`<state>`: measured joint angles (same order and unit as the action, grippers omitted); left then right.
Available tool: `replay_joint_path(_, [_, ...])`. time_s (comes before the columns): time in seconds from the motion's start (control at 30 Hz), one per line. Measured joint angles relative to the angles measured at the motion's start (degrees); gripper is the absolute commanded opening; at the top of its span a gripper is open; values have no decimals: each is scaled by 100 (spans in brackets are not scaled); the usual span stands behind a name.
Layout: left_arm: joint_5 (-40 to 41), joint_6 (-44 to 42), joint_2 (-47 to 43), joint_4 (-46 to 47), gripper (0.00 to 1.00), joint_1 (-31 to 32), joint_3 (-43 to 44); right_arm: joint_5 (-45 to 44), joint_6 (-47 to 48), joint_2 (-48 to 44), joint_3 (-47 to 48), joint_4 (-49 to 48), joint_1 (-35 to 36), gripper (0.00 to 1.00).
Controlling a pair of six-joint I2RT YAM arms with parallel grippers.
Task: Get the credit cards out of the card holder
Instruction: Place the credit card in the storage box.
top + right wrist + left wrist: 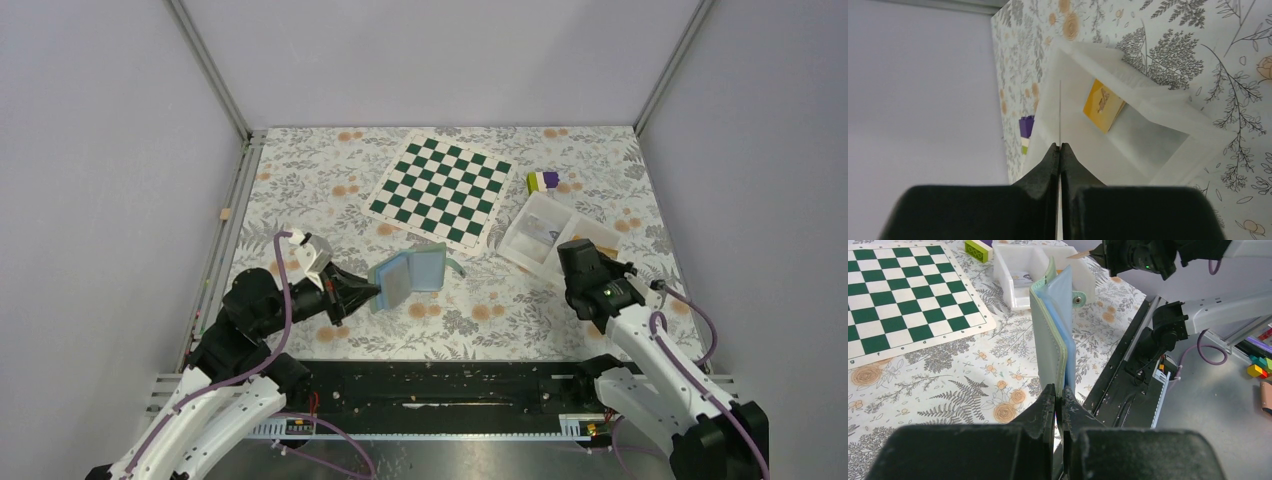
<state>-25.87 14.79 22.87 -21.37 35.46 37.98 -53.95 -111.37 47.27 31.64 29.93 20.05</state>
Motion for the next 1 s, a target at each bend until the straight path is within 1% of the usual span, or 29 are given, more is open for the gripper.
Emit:
replay_joint_path(0.17, [-26, 0, -4, -2, 0, 66, 0, -90, -476, 905, 321, 262, -42, 0])
replay_joint_path(0.37, [-17, -13, -151, -11, 0, 122, 0, 57, -568, 1744, 710, 245, -264, 0])
replay_joint_path(0.53, [-4, -44, -179, -22, 0, 203, 0, 424, -568, 2135, 702, -238, -599, 0])
replay_joint_path(0.83, [33, -109, -177, -83, 0, 260, 0, 835, -568, 2579, 675, -1021, -975, 0])
replay_joint_path(1.0, [50, -127, -177, -131, 0, 271, 0, 1121, -568, 3040, 603, -1408, -1165, 0])
